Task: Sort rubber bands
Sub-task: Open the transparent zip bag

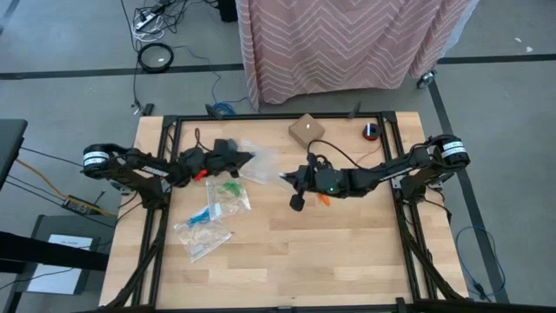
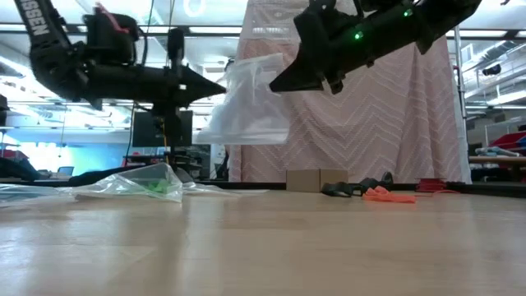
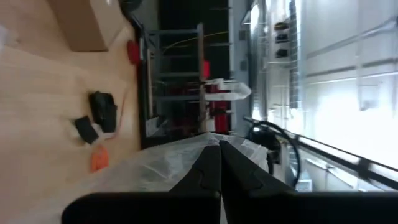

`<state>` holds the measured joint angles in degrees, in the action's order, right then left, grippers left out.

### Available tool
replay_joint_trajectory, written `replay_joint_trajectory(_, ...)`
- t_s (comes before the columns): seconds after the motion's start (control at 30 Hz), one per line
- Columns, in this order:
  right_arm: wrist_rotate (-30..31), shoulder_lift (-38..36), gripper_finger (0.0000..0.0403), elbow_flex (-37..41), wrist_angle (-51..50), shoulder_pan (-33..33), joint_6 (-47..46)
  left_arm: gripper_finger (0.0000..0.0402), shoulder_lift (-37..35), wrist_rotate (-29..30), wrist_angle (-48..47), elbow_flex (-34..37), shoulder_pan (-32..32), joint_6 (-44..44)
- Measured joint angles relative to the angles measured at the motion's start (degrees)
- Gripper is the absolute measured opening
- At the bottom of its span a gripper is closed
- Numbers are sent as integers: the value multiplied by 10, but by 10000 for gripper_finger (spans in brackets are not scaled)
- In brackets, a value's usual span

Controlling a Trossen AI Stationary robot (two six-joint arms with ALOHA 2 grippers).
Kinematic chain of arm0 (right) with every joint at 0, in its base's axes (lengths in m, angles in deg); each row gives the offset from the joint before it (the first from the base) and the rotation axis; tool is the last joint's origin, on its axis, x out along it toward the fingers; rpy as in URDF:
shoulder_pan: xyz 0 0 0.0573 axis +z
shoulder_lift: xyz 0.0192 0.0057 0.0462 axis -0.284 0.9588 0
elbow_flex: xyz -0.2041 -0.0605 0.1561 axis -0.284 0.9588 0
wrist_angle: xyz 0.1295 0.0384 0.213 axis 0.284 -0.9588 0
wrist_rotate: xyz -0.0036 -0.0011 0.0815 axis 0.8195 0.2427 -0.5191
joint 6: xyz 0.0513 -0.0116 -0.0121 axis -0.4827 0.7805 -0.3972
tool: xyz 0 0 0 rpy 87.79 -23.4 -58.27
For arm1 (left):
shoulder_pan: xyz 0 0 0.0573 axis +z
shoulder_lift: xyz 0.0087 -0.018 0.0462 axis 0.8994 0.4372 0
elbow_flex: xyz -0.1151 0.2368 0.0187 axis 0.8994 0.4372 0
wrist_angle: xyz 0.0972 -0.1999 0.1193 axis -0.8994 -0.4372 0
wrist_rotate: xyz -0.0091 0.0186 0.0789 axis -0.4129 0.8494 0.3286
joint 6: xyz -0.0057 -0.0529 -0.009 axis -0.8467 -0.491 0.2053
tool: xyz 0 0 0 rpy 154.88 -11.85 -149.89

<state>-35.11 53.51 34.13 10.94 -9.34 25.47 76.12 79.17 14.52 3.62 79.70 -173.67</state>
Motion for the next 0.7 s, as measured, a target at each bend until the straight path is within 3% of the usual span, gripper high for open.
replay_joint_trajectory(0.37, 4, 0, 0, 0, 74, 15, -11, 7, 0, -1, -5, 4, -97, 18)
replay_joint_trajectory(0.7, -2, 0, 0, 0, -6, 18, -75, 6, 0, -3, 5, 4, -115, 57)
